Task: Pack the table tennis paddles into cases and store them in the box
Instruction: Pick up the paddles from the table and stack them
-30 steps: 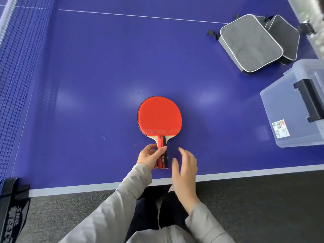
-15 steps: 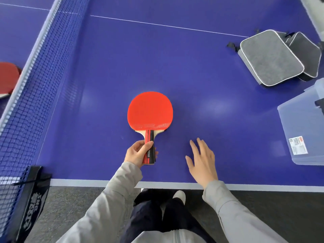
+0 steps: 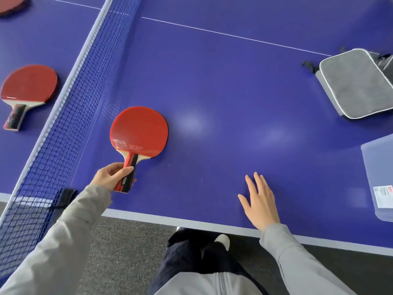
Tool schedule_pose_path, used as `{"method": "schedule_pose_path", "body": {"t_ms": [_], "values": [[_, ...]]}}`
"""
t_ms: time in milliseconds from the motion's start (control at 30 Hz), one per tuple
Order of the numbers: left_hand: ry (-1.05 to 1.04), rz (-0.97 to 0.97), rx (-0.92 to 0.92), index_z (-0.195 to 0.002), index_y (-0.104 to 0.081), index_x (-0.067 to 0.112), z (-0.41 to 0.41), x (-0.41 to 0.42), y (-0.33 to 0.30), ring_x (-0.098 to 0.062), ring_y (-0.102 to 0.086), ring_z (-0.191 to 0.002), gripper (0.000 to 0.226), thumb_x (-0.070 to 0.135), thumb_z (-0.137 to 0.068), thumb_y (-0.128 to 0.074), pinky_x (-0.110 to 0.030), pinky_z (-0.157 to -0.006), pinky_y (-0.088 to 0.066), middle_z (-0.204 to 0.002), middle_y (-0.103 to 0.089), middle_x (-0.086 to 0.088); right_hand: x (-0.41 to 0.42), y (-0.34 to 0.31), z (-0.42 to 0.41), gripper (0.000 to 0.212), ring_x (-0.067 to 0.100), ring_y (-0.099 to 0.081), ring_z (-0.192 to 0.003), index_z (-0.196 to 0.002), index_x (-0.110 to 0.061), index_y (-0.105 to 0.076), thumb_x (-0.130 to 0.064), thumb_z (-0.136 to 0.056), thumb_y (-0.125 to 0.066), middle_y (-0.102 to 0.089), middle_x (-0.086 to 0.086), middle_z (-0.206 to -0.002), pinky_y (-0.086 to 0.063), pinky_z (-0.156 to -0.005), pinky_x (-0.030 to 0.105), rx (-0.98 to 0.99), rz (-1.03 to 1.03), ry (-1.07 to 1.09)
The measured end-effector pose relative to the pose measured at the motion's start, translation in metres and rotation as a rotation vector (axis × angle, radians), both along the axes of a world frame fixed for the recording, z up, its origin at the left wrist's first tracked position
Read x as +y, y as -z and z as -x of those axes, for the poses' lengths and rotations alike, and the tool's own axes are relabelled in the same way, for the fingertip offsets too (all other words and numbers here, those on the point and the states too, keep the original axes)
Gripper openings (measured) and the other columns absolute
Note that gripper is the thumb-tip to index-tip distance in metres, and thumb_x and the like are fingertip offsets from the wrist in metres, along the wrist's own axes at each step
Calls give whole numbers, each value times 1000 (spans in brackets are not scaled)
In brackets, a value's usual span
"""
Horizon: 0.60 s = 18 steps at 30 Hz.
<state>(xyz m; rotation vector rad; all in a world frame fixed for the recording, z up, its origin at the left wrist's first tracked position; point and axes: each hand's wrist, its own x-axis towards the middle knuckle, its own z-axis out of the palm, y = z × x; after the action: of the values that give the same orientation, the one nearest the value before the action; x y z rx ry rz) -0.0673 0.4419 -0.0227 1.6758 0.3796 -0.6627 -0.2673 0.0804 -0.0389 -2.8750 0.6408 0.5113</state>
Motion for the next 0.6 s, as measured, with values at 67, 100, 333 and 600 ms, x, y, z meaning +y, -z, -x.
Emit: {"method": "schedule_pose_path", "body": {"t_ms": [67,100,333,600], "values": [[17,-12,7,-92,-65,9,-4,6,2,-18,-69,-56,7,14,-86,-64,-26,-51,-56,-74,-71,-11,0,0,0,62,24,-6,-147,-150,-20,-18,-46,-97,-37,-9,6,-159,-24,-115,39,7,7,3],[21,-19,10,-93,-66,10,-6,9,3,-17,-69,-56,9,15,-86,-64,-25,-51,-56,-76,-71,-12,0,0,-1,63,24,-6,-147,-150,-20,-17,-46,-97,-37,-9,6,-159,-24,-115,38,11,11,4],[30,-97,32,-97,-71,20,-13,21,15,-15,-66,-59,17,27,-81,-70,-34,-74,-52,-67,-72,2,0,0,-2,63,23,-5,-148,-150,-22,-15,-47,-97,-37,-7,4,-160,-24,-116,38,21,8,18],[56,-203,1,-117,-64,13,-5,7,5,-13,-58,-56,34,27,-87,-64,-12,-42,-41,-72,-65,-3,2,-3,-6,62,23,-3,-148,-150,-21,-16,-42,-97,-41,-6,4,-160,-23,-116,39,24,-47,66]]}}
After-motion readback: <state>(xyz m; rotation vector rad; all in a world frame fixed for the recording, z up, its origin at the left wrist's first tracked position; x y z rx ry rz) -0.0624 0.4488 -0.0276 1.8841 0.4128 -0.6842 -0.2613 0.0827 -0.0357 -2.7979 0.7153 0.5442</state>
